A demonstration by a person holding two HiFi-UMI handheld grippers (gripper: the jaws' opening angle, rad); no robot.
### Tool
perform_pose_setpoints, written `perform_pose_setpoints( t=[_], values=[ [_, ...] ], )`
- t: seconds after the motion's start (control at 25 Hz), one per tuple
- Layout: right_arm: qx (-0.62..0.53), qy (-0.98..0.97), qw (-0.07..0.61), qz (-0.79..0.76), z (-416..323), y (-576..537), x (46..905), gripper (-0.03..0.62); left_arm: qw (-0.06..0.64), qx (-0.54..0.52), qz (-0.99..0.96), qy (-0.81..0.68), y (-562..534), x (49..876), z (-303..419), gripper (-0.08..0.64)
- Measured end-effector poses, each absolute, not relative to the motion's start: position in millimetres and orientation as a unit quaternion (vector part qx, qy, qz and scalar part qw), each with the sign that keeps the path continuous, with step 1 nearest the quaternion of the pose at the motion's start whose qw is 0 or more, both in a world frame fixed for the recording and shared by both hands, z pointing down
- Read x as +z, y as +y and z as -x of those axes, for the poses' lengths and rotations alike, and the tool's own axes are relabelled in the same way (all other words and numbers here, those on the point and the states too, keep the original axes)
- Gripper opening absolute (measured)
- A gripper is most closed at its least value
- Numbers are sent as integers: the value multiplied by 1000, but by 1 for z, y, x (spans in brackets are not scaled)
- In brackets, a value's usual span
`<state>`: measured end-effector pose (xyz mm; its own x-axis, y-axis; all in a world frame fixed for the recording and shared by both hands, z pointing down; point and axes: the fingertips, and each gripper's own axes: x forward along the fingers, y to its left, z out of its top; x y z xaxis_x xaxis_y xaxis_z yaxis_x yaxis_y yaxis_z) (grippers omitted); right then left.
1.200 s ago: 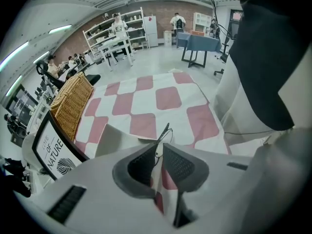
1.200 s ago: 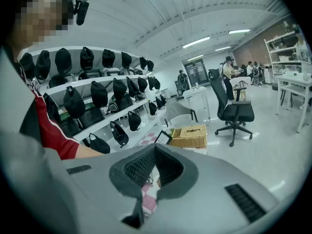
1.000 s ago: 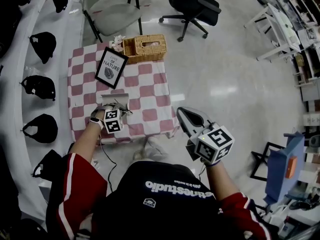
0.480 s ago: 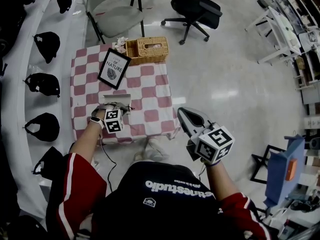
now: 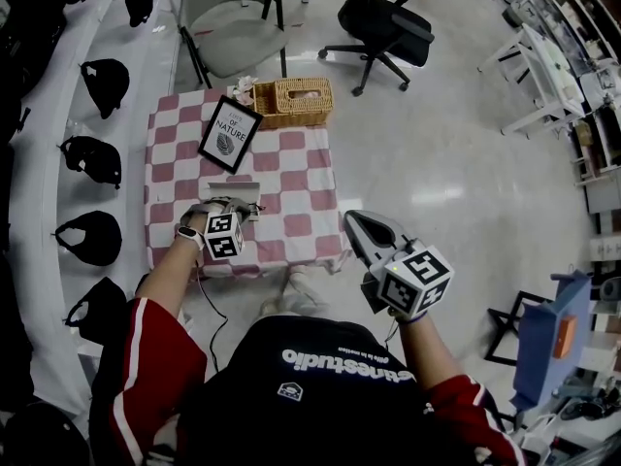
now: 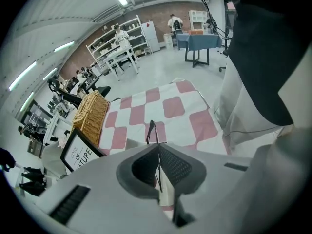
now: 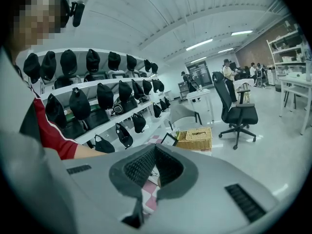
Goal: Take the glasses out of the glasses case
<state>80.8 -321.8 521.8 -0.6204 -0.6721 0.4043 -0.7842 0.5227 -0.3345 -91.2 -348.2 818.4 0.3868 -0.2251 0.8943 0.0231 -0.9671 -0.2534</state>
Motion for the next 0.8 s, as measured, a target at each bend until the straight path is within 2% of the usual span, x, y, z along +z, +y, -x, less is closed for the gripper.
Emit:
perform_pose_setpoints(
  t=[0.24, 0.8],
  values=[
    [237, -872, 113, -413, -73, -315, 511, 5, 123, -539, 828, 88, -343, 797, 93, 11],
    [205, -891, 109, -389, -43, -288, 482, 3, 86, -468, 856, 203, -323, 730, 115, 11]
  ],
)
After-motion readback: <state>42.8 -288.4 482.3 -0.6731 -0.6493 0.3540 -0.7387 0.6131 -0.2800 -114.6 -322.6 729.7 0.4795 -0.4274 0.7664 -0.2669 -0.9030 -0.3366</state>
